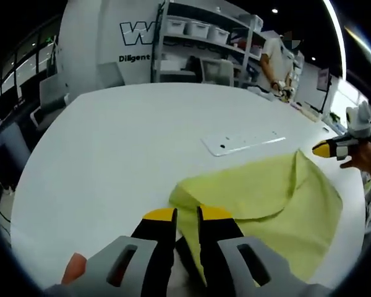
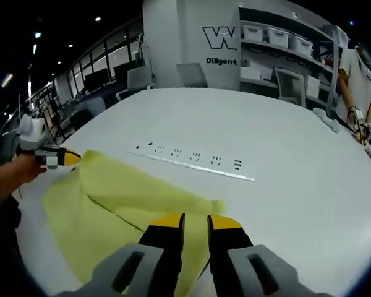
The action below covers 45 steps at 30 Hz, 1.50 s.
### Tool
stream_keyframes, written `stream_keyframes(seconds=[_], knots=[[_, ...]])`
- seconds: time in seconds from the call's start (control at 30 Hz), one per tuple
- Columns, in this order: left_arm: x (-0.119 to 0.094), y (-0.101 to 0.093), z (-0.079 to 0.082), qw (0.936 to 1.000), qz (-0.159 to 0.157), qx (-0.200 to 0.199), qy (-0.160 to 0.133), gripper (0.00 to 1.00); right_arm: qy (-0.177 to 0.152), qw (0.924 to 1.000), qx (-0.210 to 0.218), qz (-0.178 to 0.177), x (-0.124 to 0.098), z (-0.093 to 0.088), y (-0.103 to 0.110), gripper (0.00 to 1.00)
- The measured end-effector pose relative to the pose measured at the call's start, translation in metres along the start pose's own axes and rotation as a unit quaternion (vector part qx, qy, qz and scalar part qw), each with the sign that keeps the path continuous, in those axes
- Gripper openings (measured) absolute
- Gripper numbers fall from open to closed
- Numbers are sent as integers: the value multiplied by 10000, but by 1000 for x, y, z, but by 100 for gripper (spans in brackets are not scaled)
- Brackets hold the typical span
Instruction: Fold the garment on the visible template until the final outline fits inside the template.
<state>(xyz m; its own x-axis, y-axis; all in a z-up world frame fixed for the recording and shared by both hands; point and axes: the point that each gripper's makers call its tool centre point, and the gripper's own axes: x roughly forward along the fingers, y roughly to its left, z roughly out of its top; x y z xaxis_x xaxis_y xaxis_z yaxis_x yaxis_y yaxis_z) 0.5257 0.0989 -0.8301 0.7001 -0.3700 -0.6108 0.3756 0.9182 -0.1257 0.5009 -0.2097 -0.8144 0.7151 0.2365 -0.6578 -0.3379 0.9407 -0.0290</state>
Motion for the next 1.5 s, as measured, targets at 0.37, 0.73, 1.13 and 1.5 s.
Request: stream_keyframes(seconds=[0.37, 0.73, 1.13, 1.5], knots=[[10, -4, 8, 9999, 136, -43, 24, 10, -94, 9954, -887, 361, 29, 0, 10, 20], [7, -3, 15, 9998, 130, 95, -92, 9, -141, 9830, -1470, 1094, 41, 9, 33, 25], [6, -2, 17, 9997, 87, 229, -63, 7, 326, 9700, -1986, 1366, 51, -3, 36, 13], [9, -6, 15, 9997, 23, 238, -34, 6, 415, 9597, -2377, 1439, 57, -4, 42, 17]])
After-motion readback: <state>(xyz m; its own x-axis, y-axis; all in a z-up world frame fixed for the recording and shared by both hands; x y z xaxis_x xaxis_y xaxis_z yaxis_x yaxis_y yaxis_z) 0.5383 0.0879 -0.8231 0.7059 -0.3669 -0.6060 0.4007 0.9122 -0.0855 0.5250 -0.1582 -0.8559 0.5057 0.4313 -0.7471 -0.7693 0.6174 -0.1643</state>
